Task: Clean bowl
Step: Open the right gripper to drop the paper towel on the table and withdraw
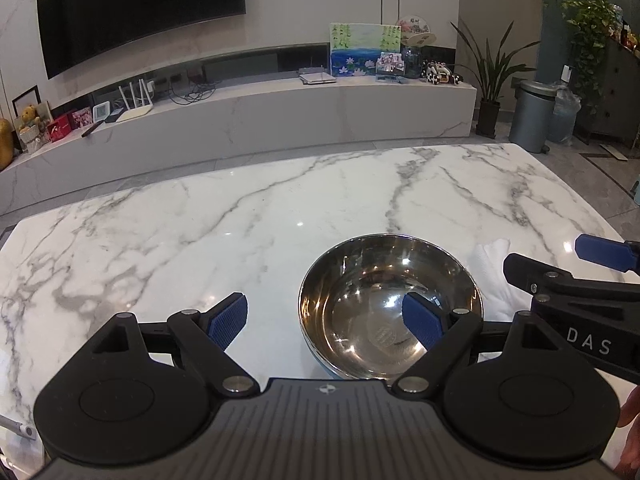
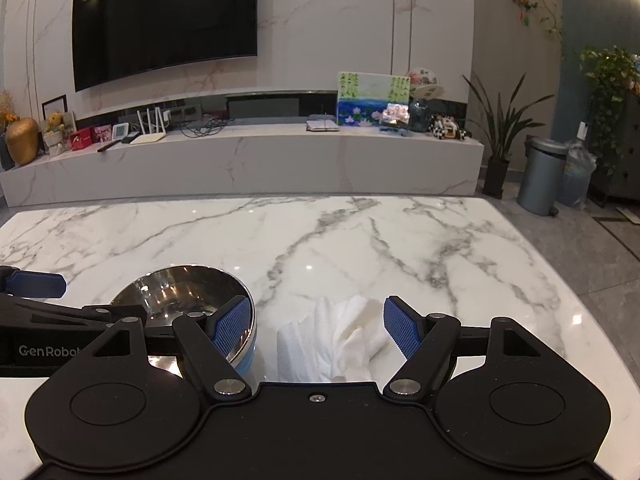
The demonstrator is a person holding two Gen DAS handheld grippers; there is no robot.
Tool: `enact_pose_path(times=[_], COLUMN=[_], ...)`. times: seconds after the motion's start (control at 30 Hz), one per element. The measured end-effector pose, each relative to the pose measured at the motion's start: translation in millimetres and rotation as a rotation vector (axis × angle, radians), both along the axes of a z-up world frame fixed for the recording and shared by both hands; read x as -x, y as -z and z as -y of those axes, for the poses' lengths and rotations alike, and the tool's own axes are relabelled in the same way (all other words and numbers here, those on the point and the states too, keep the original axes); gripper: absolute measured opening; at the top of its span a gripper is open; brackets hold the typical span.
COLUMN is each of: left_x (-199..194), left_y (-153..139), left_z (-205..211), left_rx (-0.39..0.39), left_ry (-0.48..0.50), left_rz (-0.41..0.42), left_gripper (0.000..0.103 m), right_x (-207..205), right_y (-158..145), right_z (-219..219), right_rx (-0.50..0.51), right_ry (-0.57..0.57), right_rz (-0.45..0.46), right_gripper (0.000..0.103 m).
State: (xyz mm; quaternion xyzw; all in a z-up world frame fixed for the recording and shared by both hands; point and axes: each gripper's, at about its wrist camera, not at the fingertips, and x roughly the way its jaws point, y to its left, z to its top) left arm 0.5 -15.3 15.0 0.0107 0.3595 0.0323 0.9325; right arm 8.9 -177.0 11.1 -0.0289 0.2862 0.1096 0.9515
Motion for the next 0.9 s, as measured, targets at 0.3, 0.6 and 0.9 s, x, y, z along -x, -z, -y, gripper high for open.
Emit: enact_pose_path(times=[0.3,0.6,0.9], left_x=[0.5,2.0,1.4], left_y=[1.7,0.8,1.3], left_z=[-2.6,-2.8,-4.1], left_rx=[-0.005,-0.015,-0.014], left_ry=[-0.005,-0.007,-0.015], left_rz=[-0.013,-0.010,-0.016], left_gripper=[0.085,0.085,0.085], right_x=[0.2,1.6,2.1], right_y=[1.1,1.5,3.8], right_z=[1.2,-4.8,-3.9], right_rx=[0.001,0.004,0.012], right_ry=[0.000,0.003,-0.010], right_rz=[-0.002,-0.002,-0.016], right_gripper=[0.072,0.072,0.072])
